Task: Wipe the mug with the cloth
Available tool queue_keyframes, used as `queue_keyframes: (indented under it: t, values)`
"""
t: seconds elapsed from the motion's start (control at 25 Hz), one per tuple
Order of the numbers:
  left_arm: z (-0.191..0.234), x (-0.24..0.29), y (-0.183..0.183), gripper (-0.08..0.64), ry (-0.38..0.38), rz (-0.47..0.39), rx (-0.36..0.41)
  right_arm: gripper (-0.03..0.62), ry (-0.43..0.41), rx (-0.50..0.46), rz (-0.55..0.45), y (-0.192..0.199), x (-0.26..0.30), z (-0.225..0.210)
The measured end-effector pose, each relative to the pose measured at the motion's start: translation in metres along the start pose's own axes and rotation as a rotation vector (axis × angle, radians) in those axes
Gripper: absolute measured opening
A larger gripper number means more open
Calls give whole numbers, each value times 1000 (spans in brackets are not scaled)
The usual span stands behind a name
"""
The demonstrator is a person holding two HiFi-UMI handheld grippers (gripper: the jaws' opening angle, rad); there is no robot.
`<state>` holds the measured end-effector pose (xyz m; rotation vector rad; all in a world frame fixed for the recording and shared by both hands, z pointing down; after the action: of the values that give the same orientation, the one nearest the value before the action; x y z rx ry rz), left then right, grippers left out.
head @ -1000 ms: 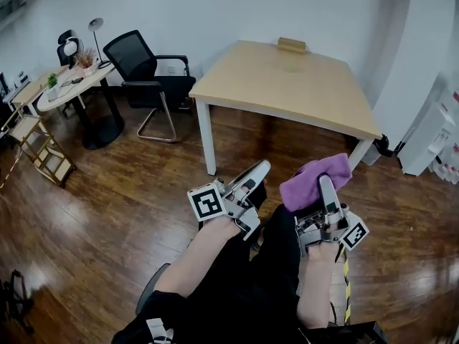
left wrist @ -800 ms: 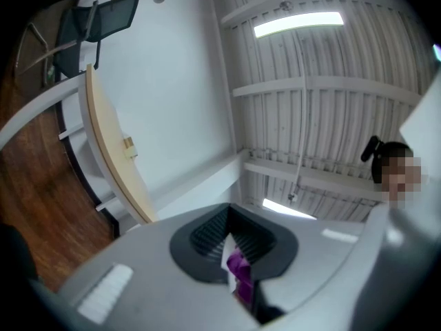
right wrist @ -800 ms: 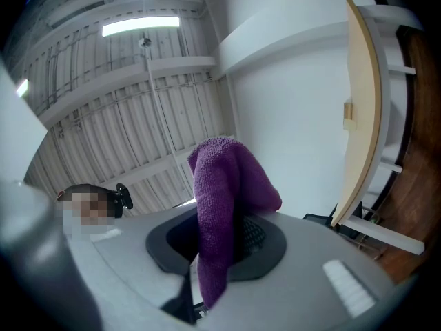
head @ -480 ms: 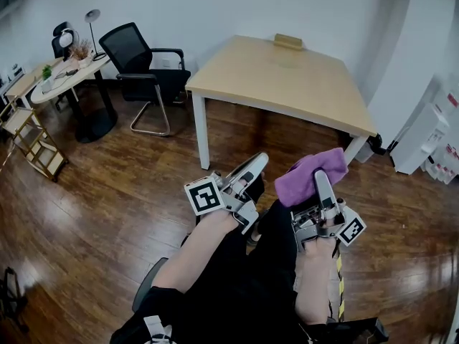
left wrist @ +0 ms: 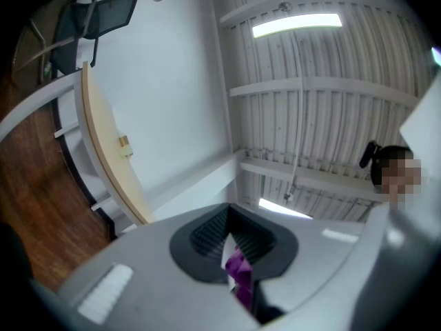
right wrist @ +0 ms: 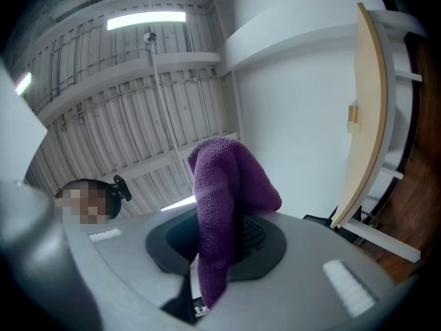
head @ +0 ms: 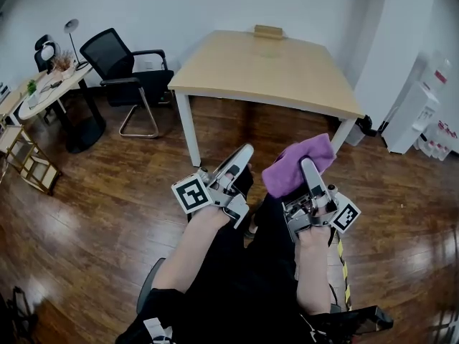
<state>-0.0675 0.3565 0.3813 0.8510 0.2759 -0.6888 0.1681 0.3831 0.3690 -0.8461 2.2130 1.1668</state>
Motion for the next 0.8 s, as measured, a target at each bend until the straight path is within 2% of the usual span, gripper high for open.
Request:
queue_keyframes:
  t: [0.24,0.44,0.68,0.8]
  values:
    - [0,0,2,0,-8,14,-8,55,7,-17,-5,0,-1,4]
    - [3,-8,-2,0,-19,-12,1,55,-36,-19,12,2,9,-6]
    - [-4,-3,-3,0,7,-12,12,55,29,-3,1,6,4,-6]
    - [-7,-1,-3,0,13,-11,13,55,34,4,-2,6,3,-3]
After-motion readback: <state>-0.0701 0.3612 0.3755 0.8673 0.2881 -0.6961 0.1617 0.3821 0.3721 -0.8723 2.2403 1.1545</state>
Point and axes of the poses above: the fingertips, and each gripper's own axes: x forward along the fingers, z to its left, y out of its underside, the point moved 10 cm from there along -x, backward along the fingers, and after that the axes turned 9 degrees about z, right-handed, at the moved point
